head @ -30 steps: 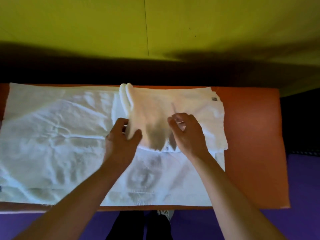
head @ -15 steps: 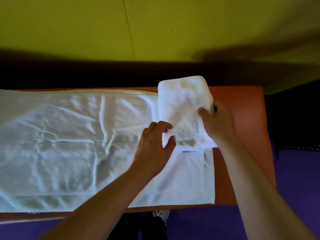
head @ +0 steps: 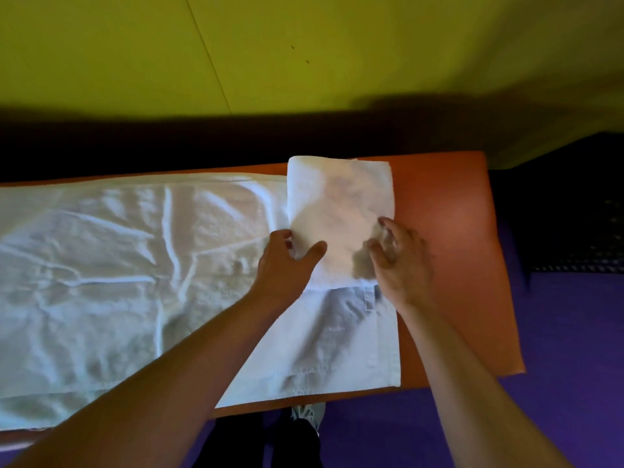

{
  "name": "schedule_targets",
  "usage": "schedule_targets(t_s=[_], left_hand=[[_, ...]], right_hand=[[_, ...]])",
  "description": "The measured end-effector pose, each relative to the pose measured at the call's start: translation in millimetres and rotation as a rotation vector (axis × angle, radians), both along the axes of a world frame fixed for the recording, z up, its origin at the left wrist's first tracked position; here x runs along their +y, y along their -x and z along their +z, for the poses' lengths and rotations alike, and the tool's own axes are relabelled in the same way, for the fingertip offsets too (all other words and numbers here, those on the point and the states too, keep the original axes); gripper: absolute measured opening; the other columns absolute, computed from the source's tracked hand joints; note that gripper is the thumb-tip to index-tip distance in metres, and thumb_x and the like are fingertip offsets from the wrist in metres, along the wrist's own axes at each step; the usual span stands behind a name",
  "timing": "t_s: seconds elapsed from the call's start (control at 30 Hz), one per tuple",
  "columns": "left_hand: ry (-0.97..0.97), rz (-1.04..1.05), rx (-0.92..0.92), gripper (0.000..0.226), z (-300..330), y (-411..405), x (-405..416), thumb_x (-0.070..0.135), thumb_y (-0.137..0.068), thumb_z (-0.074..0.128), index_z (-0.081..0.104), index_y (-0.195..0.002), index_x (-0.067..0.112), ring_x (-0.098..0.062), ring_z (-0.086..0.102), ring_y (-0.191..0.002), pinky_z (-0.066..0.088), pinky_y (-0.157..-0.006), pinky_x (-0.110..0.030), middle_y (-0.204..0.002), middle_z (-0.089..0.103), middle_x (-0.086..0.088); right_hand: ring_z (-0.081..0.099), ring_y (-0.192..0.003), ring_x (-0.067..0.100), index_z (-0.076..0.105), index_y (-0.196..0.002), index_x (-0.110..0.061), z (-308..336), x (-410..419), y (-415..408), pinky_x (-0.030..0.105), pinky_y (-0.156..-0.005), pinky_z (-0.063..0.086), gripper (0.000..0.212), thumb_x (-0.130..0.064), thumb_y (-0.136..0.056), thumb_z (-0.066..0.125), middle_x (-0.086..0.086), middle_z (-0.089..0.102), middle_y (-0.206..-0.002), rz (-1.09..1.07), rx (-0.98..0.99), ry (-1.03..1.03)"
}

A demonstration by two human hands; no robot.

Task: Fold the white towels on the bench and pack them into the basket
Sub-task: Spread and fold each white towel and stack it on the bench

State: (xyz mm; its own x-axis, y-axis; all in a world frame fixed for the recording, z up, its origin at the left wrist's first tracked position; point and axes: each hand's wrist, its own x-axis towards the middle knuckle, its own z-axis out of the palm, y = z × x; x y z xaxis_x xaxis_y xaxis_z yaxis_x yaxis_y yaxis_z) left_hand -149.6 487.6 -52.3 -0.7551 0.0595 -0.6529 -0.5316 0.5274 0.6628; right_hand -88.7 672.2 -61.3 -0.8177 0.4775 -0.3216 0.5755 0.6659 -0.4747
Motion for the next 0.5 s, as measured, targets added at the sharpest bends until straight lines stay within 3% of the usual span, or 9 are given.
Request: schedule_targets(t_s=[0.1,0.17,0.23,0.3,0.4,0.5], left_hand=[[-0.013,0.059,-0.024,0.086,0.6,15.4,12.3,0.058,-0.079,0.076,0.041,-0.146,0.016,-0.026,0.058,-0.122,0.049,-0.101,-0.039,-0.138,0.056,-0.004],[0.003,0.092,-0.048,0.086,2.6,24.8,18.6,0.059,-0.079,0.076,0.041,-0.144,0.016,-0.029,0.058,-0.120,0.050,-0.101,-0.047,-0.137,0.056,-0.006],[0.011,0.103,-0.044,0.075,5.4,31.2,23.8,0.048,-0.084,0.076,0.042,-0.142,0.015,-0.030,0.059,-0.114,0.052,-0.099,-0.049,-0.132,0.057,-0.007],[-0.022,0.143,-0.053,0.064,6.2,35.5,24.4,0.039,-0.087,0.074,0.045,-0.139,0.014,-0.029,0.060,-0.107,0.054,-0.096,-0.049,-0.126,0.058,-0.006],[-0.115,0.249,-0.120,0.058,8.9,33.4,23.9,0.035,-0.085,0.075,0.050,-0.133,0.014,-0.029,0.064,-0.105,0.058,-0.088,-0.051,-0.124,0.061,-0.007],[-0.202,0.259,-0.213,0.051,12.9,22.0,23.9,0.030,-0.087,0.074,0.051,-0.129,0.015,-0.030,0.066,-0.103,0.061,-0.078,-0.047,-0.122,0.063,-0.007]], right_hand=[[0.062,-0.095,0.023,0.055,-0.114,-0.019,7.1,-5.4,-19.8,0.040,-0.080,0.052,0.031,-0.045,-0.098,0.056,0.003,0.062,-0.106,-0.362,0.134,0.024],[0.064,-0.069,0.020,0.060,-0.092,-0.012,12.3,-15.4,-29.0,0.033,-0.062,0.050,0.036,-0.047,-0.098,0.058,0.003,0.065,-0.078,-0.616,0.035,0.320],[0.065,-0.058,0.022,0.066,-0.082,-0.005,13.3,-23.6,-36.3,0.026,-0.054,0.052,0.050,-0.052,-0.095,0.061,0.007,0.066,-0.065,-0.764,-0.032,0.483],[0.067,-0.064,0.026,0.067,-0.083,-0.004,14.7,-24.8,-37.0,0.029,-0.063,0.058,0.060,-0.063,-0.090,0.063,0.009,0.067,-0.068,-0.856,-0.069,0.581],[0.074,-0.094,0.030,0.064,-0.111,-0.010,25.7,-26.4,-33.8,0.048,-0.089,0.061,0.069,-0.072,-0.081,0.066,0.017,0.074,-0.101,-0.992,-0.197,1.146],[0.068,-0.115,0.035,0.061,-0.132,-0.015,30.0,-26.3,-30.1,0.056,-0.104,0.051,0.060,-0.054,-0.088,0.070,0.016,0.073,-0.121,-1.008,0.094,1.544]])
